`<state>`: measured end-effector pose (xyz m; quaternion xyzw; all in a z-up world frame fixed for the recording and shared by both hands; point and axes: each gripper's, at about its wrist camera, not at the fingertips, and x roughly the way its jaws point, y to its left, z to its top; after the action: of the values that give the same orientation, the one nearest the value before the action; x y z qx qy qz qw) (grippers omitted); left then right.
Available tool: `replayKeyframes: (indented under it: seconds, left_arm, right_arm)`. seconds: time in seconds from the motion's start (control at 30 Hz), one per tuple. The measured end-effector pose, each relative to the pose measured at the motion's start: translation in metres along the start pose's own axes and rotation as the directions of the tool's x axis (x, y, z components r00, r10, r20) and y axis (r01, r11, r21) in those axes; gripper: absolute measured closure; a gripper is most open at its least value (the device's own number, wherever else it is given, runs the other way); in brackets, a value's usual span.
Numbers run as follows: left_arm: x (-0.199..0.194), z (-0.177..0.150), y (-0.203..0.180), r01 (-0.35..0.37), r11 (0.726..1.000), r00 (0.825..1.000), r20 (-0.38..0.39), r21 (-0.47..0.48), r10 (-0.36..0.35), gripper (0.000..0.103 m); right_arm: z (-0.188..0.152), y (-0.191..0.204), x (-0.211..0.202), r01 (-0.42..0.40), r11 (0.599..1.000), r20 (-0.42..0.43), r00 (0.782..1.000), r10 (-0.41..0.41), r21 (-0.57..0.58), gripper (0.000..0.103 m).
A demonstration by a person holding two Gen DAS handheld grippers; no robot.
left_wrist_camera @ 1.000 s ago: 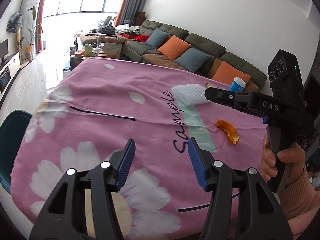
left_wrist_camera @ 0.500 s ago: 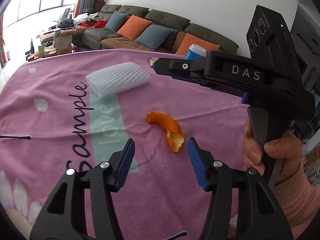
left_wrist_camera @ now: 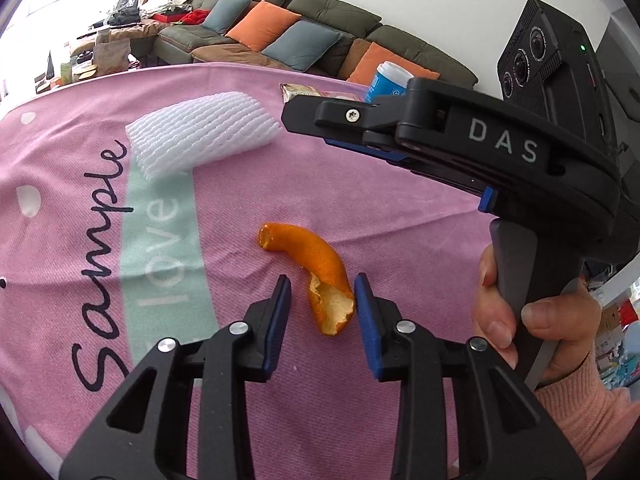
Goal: Collect trash
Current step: 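Grasp the second orange peel with the left tool while the right tool grasps the white foam net, then lift the orange peel and foam net off the tablecloth with both tools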
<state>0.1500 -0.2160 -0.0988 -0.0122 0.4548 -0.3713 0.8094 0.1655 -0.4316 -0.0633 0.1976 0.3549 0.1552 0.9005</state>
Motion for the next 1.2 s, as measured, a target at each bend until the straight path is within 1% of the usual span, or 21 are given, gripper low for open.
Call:
replayKeyframes:
  seconds: [0.03, 0.1, 0.13, 0.17, 0.2, 0.27, 0.37, 0.5, 0.67, 0.8, 0.83, 0.9, 0.93, 0.97, 1.0, 1.07, 1.1, 1.17, 1.2]
  left_arm:
    - [0.002, 0.000, 0.000, 0.005, 1.000, 1.000, -0.004, -0.003, -0.005, 0.075]
    - [0.006, 0.002, 0.000, 0.020, 1.000, 1.000, -0.015, -0.006, -0.021, 0.082]
    - [0.008, 0.002, 0.001, 0.026, 1.000, 0.999, -0.021, -0.010, -0.027, 0.084]
    - [0.008, 0.003, 0.002, 0.029, 0.999, 0.999, -0.020, -0.013, -0.030, 0.085]
    - [0.008, 0.003, 0.003, 0.035, 0.999, 0.999, -0.017, -0.015, -0.035, 0.087]
    - [0.004, 0.002, 0.005, 0.032, 0.999, 0.999, -0.010, -0.006, -0.032, 0.088]
    - [-0.004, -0.003, 0.005, 0.018, 1.000, 1.000, 0.006, -0.002, -0.018, 0.088]
    - [-0.026, -0.008, 0.013, -0.026, 1.000, 0.998, 0.050, 0.015, 0.025, 0.089]
    - [-0.056, -0.010, 0.034, -0.077, 0.997, 0.992, 0.098, -0.012, 0.078, 0.089]
    - [-0.081, -0.015, 0.055, -0.121, 0.992, 0.985, 0.118, -0.047, 0.125, 0.089]
    - [-0.089, -0.017, 0.061, -0.129, 0.990, 0.983, 0.122, -0.059, 0.135, 0.089]
    - [-0.104, -0.027, 0.072, -0.147, 0.986, 0.979, 0.130, -0.080, 0.156, 0.088]
    - [-0.107, -0.029, 0.075, -0.152, 0.984, 0.978, 0.132, -0.093, 0.163, 0.088]
    - [-0.112, -0.031, 0.079, -0.157, 0.982, 0.976, 0.135, -0.104, 0.170, 0.088]
    - [-0.116, -0.033, 0.083, -0.166, 0.980, 0.974, 0.139, -0.111, 0.180, 0.088]
    - [-0.124, -0.040, 0.087, -0.185, 0.975, 0.969, 0.142, -0.120, 0.201, 0.088]
    - [-0.126, -0.043, 0.089, -0.194, 0.973, 0.967, 0.142, -0.124, 0.211, 0.088]
    - [-0.133, -0.049, 0.090, -0.214, 0.968, 0.962, 0.144, -0.128, 0.232, 0.088]
    - [-0.135, -0.051, 0.094, -0.220, 0.967, 0.960, 0.145, -0.132, 0.238, 0.088]
  right_arm:
    - [0.001, -0.001, 0.002, 0.002, 1.000, -0.003, 1.000, -0.002, 0.001, 0.063]
    - [0.004, -0.001, 0.006, 0.007, 1.000, -0.007, 1.000, -0.007, 0.001, 0.062]
    - [0.005, -0.001, 0.009, 0.011, 1.000, -0.011, 1.000, -0.011, 0.000, 0.062]
    - [0.007, -0.001, 0.012, 0.016, 1.000, -0.015, 1.000, -0.016, 0.000, 0.060]
    - [0.009, -0.001, 0.016, 0.021, 1.000, -0.019, 1.000, -0.021, 0.000, 0.056]
    - [0.012, -0.001, 0.023, 0.042, 0.999, -0.028, 0.999, -0.042, -0.004, 0.052]
    - [0.018, -0.006, 0.034, 0.055, 0.998, -0.046, 0.997, -0.054, 0.012, 0.051]
    - [0.025, -0.012, 0.046, 0.078, 0.996, -0.071, 0.995, -0.075, 0.039, 0.043]
    - [0.030, -0.012, 0.063, 0.088, 0.995, -0.105, 0.991, -0.083, 0.048, 0.042]
    - [0.027, -0.006, 0.071, 0.102, 0.995, -0.126, 0.987, -0.099, 0.019, 0.043]
    - [0.026, -0.004, 0.071, 0.112, 0.994, -0.126, 0.986, -0.111, 0.005, 0.044]
    - [0.024, 0.000, 0.072, 0.118, 0.993, -0.135, 0.984, -0.119, -0.014, 0.058]
    - [0.023, 0.001, 0.073, 0.127, 0.992, -0.136, 0.982, -0.129, -0.024, 0.060]
    - [0.023, 0.002, 0.074, 0.137, 0.990, -0.136, 0.981, -0.140, -0.036, 0.065]
    - [0.022, 0.003, 0.074, 0.139, 0.989, -0.137, 0.980, -0.144, -0.045, 0.072]
    - [0.021, 0.004, 0.074, 0.137, 0.989, -0.132, 0.981, -0.142, -0.051, 0.080]
    - [0.021, 0.005, 0.073, 0.132, 0.990, -0.130, 0.982, -0.138, -0.054, 0.087]
    - [0.021, 0.006, 0.070, 0.119, 0.992, -0.123, 0.985, -0.125, -0.052, 0.093]
    - [0.021, 0.006, 0.068, 0.110, 0.993, -0.120, 0.986, -0.115, -0.046, 0.094]
